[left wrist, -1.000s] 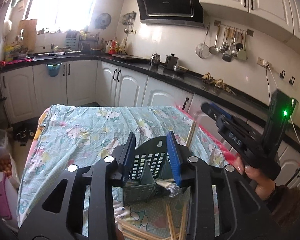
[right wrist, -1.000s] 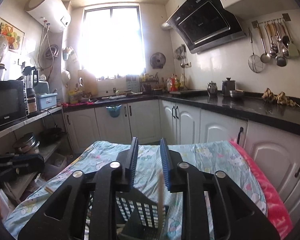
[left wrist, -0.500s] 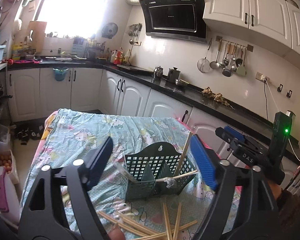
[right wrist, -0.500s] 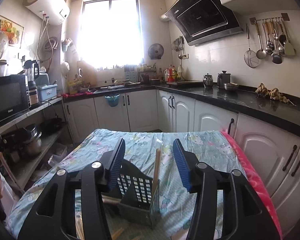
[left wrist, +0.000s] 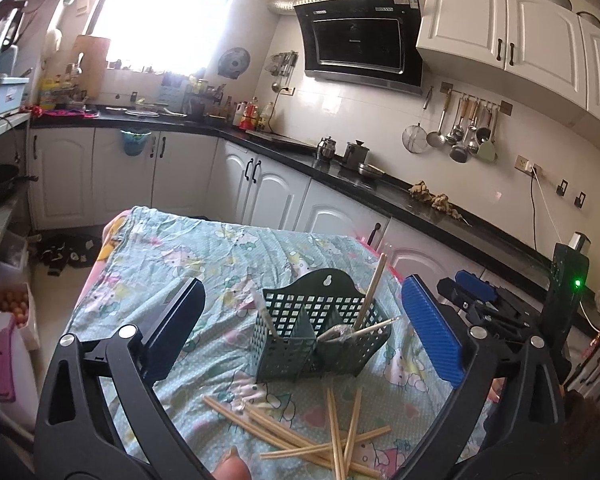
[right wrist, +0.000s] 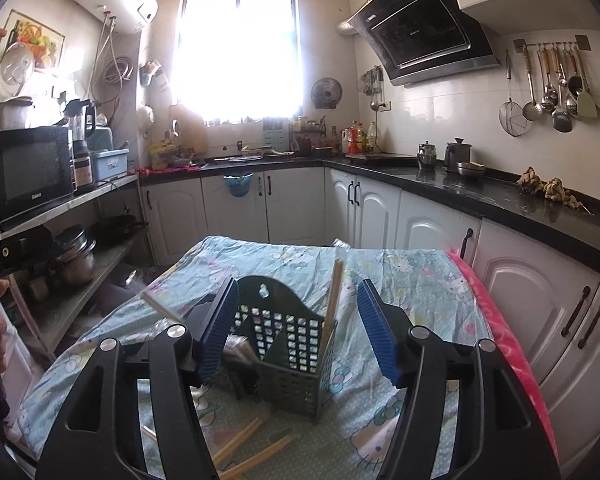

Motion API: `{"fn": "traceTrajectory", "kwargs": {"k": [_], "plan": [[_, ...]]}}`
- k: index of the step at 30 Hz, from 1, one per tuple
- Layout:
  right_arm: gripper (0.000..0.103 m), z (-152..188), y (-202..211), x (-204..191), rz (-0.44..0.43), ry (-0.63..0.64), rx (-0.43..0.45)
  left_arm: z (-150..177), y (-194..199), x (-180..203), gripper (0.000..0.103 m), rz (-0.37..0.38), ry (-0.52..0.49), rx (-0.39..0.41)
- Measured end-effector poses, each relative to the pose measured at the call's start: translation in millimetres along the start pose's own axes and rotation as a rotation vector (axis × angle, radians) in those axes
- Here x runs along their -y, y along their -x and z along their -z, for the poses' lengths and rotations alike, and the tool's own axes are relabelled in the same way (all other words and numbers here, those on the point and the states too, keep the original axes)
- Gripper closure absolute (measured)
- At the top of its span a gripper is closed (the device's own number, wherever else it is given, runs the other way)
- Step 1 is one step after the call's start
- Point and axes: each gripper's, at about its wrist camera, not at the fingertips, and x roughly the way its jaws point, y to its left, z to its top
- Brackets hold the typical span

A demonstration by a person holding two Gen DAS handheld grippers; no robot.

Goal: Organize utensils
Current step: 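Withdraw both open tools from the caddy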

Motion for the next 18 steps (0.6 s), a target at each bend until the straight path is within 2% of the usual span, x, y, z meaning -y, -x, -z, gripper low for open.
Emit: {"fn": "traceTrajectory", "kwargs": {"k": [18], "plan": [[0.042,29.4,15.8,-25.3,-0.030,0.051,-0.076,30.2,21.4,-17.7,0.012,-0.041,0.052,-0.052]]}}
